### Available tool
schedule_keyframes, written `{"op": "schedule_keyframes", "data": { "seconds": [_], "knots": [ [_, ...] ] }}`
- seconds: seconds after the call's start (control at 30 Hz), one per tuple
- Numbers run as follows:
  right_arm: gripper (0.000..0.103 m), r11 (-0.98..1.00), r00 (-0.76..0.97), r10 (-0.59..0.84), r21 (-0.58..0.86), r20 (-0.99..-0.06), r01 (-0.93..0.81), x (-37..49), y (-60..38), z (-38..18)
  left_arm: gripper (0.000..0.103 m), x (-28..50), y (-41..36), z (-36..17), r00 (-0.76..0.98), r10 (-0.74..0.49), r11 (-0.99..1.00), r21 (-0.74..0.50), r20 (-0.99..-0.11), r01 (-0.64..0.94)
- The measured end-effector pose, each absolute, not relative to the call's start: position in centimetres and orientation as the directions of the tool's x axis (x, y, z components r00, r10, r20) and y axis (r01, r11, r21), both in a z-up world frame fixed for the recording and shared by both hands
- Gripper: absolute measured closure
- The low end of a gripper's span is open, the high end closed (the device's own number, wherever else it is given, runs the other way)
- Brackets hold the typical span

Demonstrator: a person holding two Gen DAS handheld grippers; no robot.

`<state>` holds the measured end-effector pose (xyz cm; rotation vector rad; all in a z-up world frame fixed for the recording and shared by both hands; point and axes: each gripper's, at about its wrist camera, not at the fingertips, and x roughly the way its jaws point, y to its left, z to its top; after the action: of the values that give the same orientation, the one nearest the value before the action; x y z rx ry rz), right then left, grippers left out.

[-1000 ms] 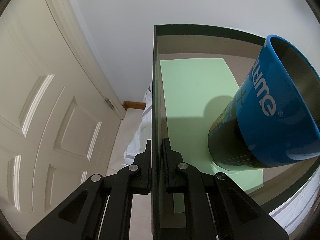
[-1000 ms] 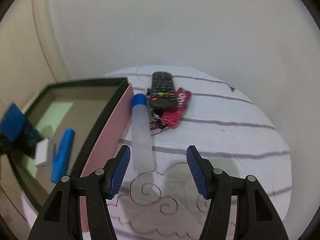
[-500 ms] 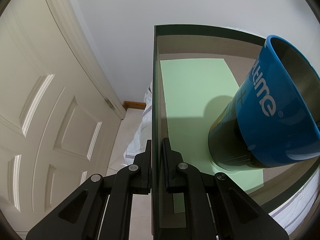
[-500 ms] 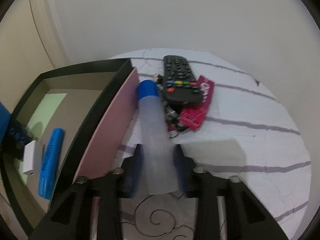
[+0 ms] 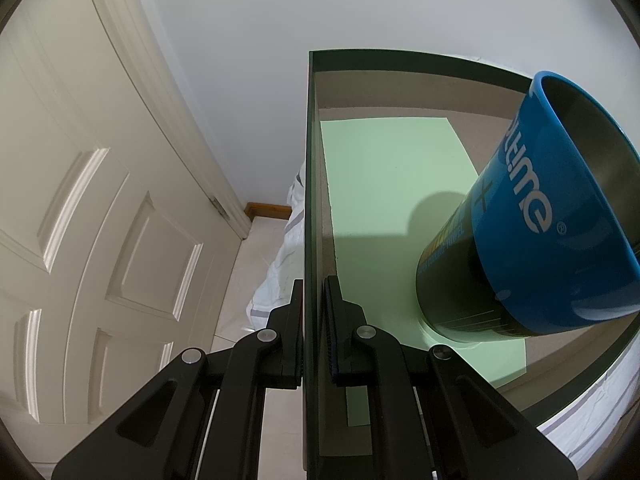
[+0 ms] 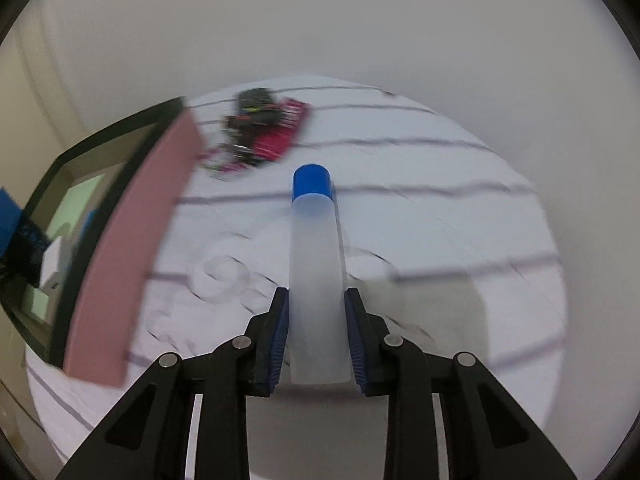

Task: Organize rigid objects
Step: 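Carry the glue stick into the box and release it with the right gripper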

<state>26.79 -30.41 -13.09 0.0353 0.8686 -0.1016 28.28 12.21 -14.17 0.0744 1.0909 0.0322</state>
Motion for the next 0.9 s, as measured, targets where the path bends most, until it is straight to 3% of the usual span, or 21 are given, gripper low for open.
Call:
{"op": "schedule_keyframes", "data": {
  "seconds": [0.47, 0.9],
  "knots": [
    [0.075, 0.991, 0.650, -0.085, 0.007, -0.755, 0.137, 27.6, -31.0, -12.7, 0.097, 28.5, 12.3, -14.2, 0.457, 0.063, 0.997, 0.077, -0.887, 0.013],
    [0.076, 0.996, 0.746, -0.015, 0.052, -0.666, 0.066, 27.2, -29.0, -9.4, 0.097, 28.4, 12.3, -14.2, 0.460, 0.065, 0.997, 0.078, -0.886, 0.010]
  ]
}}
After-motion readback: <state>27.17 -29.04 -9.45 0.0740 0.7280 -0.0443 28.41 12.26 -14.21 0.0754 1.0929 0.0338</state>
